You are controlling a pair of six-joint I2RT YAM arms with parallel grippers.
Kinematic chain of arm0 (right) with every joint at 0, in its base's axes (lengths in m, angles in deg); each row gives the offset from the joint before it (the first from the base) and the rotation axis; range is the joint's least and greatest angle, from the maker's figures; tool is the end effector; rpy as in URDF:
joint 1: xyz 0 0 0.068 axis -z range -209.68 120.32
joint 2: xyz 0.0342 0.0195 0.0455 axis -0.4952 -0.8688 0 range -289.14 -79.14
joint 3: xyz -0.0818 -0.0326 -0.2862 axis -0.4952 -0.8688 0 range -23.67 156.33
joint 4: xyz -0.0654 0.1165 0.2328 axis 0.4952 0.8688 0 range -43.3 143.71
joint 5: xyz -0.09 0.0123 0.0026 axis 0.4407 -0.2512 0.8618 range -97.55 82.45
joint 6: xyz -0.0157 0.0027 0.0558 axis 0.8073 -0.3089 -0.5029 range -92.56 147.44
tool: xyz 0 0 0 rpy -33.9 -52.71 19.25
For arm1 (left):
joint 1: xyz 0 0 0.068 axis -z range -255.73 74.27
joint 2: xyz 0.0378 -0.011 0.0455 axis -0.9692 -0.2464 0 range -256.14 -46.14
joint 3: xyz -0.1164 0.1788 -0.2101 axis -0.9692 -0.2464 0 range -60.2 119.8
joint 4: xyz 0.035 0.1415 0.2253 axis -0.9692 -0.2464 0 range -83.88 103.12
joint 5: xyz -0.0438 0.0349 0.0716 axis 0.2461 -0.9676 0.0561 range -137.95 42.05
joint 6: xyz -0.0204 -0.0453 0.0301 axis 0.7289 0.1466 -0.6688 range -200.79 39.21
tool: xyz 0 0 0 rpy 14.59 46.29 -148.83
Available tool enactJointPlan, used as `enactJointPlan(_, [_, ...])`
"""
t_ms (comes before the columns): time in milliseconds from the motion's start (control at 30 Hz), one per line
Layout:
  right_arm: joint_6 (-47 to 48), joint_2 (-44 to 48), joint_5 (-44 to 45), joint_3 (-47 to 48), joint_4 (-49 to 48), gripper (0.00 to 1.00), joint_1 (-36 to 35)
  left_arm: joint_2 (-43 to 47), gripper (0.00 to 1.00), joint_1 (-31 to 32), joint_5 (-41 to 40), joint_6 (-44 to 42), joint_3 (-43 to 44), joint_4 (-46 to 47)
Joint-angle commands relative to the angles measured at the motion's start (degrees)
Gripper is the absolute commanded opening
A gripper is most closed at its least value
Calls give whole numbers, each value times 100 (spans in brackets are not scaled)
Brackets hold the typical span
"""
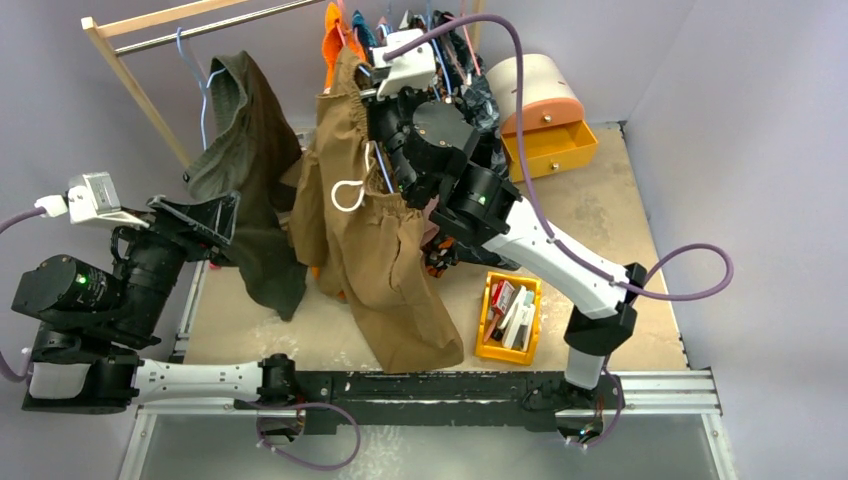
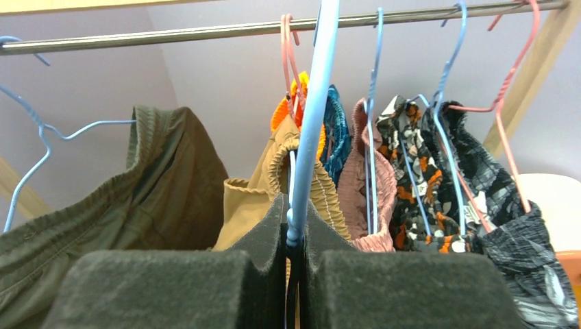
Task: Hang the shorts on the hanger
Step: Place the hanger at the clothesline.
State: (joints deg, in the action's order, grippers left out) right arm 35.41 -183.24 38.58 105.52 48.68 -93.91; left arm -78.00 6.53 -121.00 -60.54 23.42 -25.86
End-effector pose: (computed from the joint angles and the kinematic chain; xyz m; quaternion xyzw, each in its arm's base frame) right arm 0.1960 0.3370 0.5979 -0.0346 0.6023 0.1715 0.7789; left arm 0.0349 0.0395 0.5218 -0.1403 0.6694 -0.2573 0.6827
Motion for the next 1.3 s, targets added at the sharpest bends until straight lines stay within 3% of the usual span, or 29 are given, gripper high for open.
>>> enactJointPlan(0, [127,279,197,223,-104,0,-29,13,58,-8,59,-8,-12,11])
enactJointPlan(333, [328,-722,-992,1626,32,0,-474,-74,58,-8,125,-56,-56,112])
enactJointPlan(733, [726,-1281,-918,1501,-1433,0,-169,55,58,-8,146,93,-267,123])
enactJointPlan(933, [31,-1342,-1608,1290,-1624,0,291,154,58,-8,155,233,-373,110])
enactJointPlan(1100, [-57,-1261,-2090,823,-2190,0,396,199,58,-8,235,331,-469,55])
enactJointPlan(1267, [2,-1473,-2161,1065,-2481,0,427,286,58,-10,253,382,-663,58])
